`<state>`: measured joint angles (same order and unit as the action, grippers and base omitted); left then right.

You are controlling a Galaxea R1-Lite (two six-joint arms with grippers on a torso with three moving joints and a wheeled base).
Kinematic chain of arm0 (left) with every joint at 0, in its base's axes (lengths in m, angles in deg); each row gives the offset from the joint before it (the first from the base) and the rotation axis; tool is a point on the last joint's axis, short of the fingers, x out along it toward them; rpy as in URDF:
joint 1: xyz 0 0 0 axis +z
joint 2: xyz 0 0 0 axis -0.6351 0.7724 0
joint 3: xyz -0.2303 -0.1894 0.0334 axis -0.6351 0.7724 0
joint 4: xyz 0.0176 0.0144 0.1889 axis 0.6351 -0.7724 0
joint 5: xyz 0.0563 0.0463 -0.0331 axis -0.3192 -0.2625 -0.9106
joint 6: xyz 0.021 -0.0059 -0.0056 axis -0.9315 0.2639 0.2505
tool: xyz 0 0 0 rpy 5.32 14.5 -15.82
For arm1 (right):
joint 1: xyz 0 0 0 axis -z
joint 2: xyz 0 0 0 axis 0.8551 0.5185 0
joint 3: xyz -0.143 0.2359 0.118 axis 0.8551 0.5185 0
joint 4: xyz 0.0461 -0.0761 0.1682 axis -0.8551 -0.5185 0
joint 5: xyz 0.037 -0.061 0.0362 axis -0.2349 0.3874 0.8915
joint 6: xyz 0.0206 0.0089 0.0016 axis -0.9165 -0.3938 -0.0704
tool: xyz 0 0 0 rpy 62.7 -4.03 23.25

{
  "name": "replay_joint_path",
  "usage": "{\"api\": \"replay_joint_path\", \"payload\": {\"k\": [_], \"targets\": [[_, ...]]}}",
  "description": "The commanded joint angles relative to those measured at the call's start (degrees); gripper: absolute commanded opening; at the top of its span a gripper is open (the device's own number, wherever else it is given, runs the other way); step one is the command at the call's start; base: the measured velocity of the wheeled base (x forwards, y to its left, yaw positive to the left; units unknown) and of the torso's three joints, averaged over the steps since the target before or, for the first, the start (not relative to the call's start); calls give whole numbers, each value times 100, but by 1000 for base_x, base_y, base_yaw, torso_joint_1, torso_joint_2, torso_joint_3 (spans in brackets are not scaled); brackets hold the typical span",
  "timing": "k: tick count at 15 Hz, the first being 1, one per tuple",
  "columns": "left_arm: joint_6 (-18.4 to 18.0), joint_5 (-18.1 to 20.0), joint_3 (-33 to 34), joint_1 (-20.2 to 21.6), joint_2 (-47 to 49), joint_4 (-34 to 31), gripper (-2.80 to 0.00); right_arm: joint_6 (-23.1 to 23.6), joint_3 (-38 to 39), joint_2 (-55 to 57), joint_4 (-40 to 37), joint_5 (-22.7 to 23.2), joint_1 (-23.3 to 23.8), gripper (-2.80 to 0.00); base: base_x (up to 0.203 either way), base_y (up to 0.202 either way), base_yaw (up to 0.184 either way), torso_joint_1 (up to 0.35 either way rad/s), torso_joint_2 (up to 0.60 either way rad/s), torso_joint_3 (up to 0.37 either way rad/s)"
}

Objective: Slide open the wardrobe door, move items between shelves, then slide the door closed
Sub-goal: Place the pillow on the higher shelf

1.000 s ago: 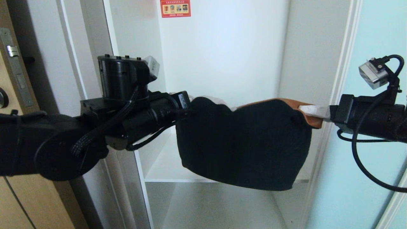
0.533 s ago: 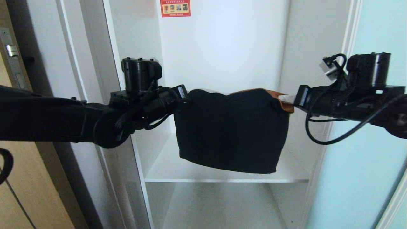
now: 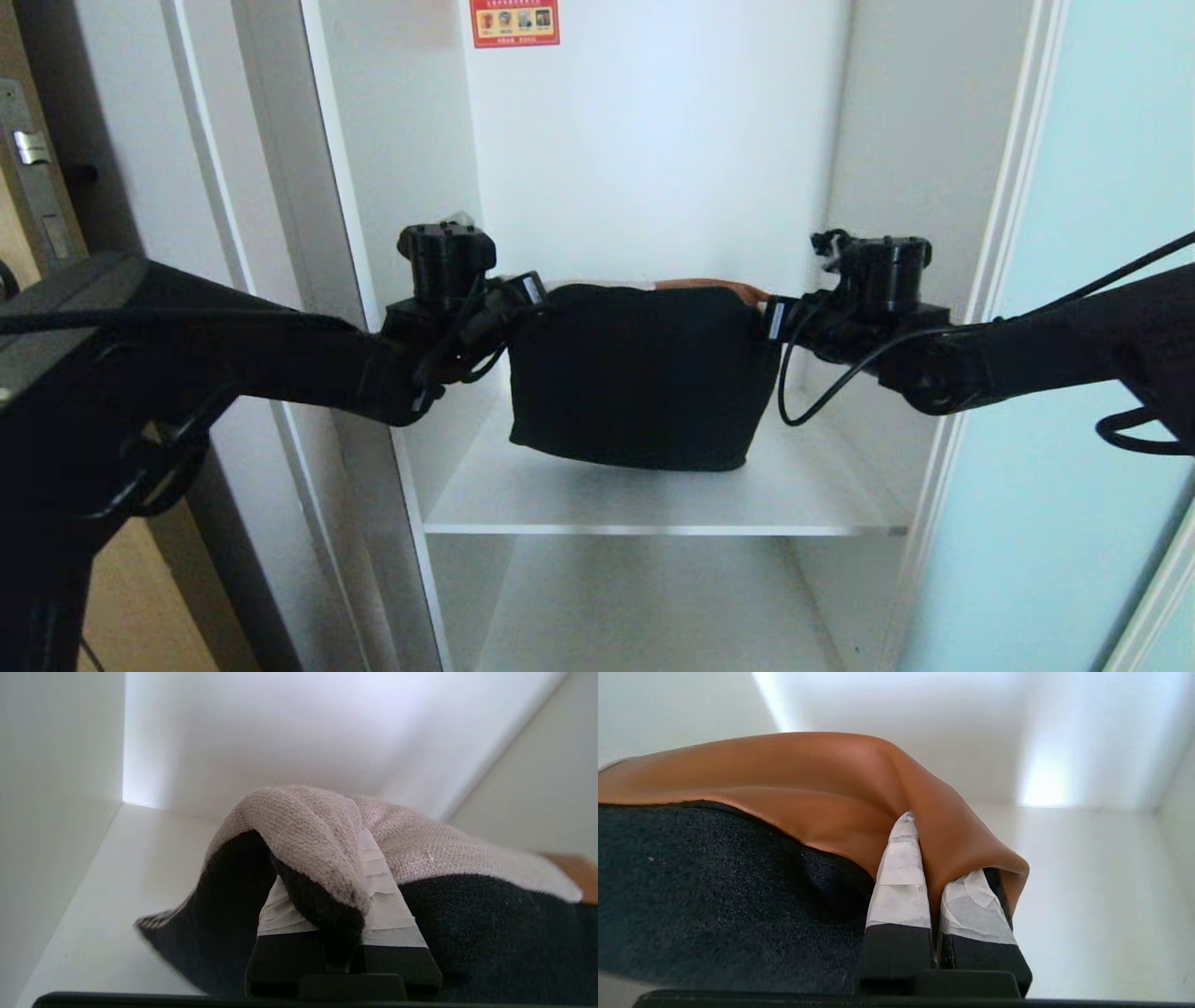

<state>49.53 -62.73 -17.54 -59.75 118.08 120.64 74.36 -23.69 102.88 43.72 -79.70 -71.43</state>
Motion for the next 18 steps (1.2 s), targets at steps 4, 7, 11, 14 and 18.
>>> {"api": "replay_joint_path", "payload": {"k": [4,7,11,14,18], "targets": [[-37,33,-189,14,842,-10,-280,22,6,767,-98,-22,71,-280,0,0,0,0,0,0],[-54,45,-210,2,1104,-631,-280,9,69,828,-534,21,93,-280,0,0,0,0,0,0],[-53,70,-419,1,1291,-1620,-280,-91,-137,1083,-1136,38,196,-280,0,0,0,0,0,0],[-20,63,-733,1,1448,-2404,-280,-519,-422,1195,-1647,227,211,-280,0,0,0,0,0,0],[39,-34,-1398,34,1823,-2865,-280,-650,-852,1707,-1814,421,220,-280,0,0,0,0,0,0]]}}
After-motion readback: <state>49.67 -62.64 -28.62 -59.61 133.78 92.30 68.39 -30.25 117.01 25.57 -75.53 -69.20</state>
